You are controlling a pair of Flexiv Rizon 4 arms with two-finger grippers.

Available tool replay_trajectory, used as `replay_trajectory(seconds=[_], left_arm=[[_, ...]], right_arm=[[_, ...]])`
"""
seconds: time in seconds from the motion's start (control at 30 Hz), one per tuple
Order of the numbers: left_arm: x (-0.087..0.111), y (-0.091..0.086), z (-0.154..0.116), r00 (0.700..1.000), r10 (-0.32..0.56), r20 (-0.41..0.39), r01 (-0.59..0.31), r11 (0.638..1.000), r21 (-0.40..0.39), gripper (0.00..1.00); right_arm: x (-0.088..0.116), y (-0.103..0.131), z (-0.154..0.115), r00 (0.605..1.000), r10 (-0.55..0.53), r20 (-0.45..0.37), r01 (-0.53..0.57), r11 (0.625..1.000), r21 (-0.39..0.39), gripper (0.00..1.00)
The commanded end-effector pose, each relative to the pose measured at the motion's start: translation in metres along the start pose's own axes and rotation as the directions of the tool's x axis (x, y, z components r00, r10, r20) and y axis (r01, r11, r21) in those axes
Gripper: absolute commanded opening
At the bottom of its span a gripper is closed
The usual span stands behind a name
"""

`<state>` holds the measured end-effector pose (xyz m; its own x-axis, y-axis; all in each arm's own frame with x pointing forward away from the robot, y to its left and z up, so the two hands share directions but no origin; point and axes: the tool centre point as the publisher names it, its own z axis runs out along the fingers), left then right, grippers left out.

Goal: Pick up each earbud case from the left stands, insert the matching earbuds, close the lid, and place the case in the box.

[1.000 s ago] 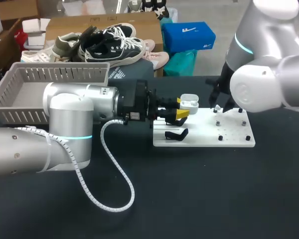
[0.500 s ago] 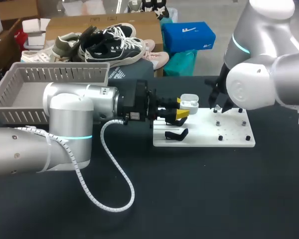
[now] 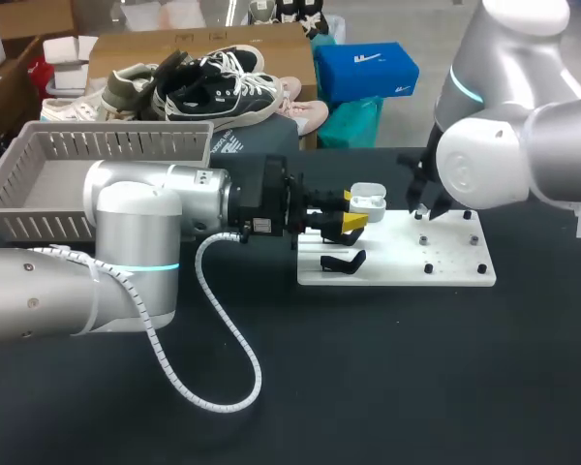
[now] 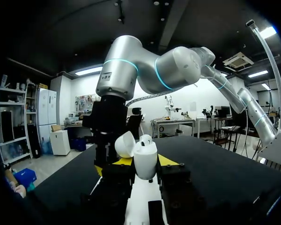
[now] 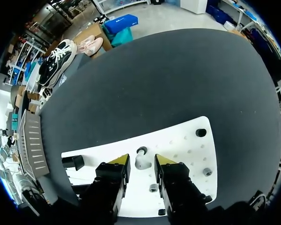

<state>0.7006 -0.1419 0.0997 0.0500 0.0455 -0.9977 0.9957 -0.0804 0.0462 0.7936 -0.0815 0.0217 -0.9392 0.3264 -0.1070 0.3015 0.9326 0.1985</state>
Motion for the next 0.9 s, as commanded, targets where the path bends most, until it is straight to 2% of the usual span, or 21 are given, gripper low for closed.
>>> replay_trajectory(seconds=[0.03, 0.2, 0.37, 0.47, 0.9], left_arm=[[0.0005, 0.0002, 0.0001, 1.0, 0.001, 0.002, -0.001, 1.0, 0.0, 0.0], [0.0005, 0.0002, 0.0001, 1.0, 0.001, 0.002, -0.001, 1.0, 0.0, 0.0], [0.0005, 0.0002, 0.0001, 1.0, 0.001, 0.002, -0.001, 1.0, 0.0, 0.0], [0.0005, 0.0002, 0.0001, 1.0, 0.001, 0.002, -0.001, 1.0, 0.0, 0.0], [0.0005, 0.0002, 0.0001, 1.0, 0.001, 0.002, -0.001, 1.0, 0.0, 0.0]], right_arm=[[-0.001, -0.0003, 0.0012, 1.0, 0.003, -0.003, -0.003, 1.0, 0.003, 0.38], [-0.0008, -0.0012, 0.0005, 1.0, 0.006, 0.001, -0.006, 1.0, 0.003, 0.29], [-0.0002, -0.0016, 0.0007, 1.0, 0.006, -0.002, -0.006, 1.0, 0.007, 0.26], [0.0005, -0.0018, 0.001, 1.0, 0.005, -0.004, -0.005, 1.0, 0.008, 0.0], [0.0035, -0.0027, -0.0042, 1.0, -0.002, 0.002, 0.002, 1.0, 0.005, 0.0]])
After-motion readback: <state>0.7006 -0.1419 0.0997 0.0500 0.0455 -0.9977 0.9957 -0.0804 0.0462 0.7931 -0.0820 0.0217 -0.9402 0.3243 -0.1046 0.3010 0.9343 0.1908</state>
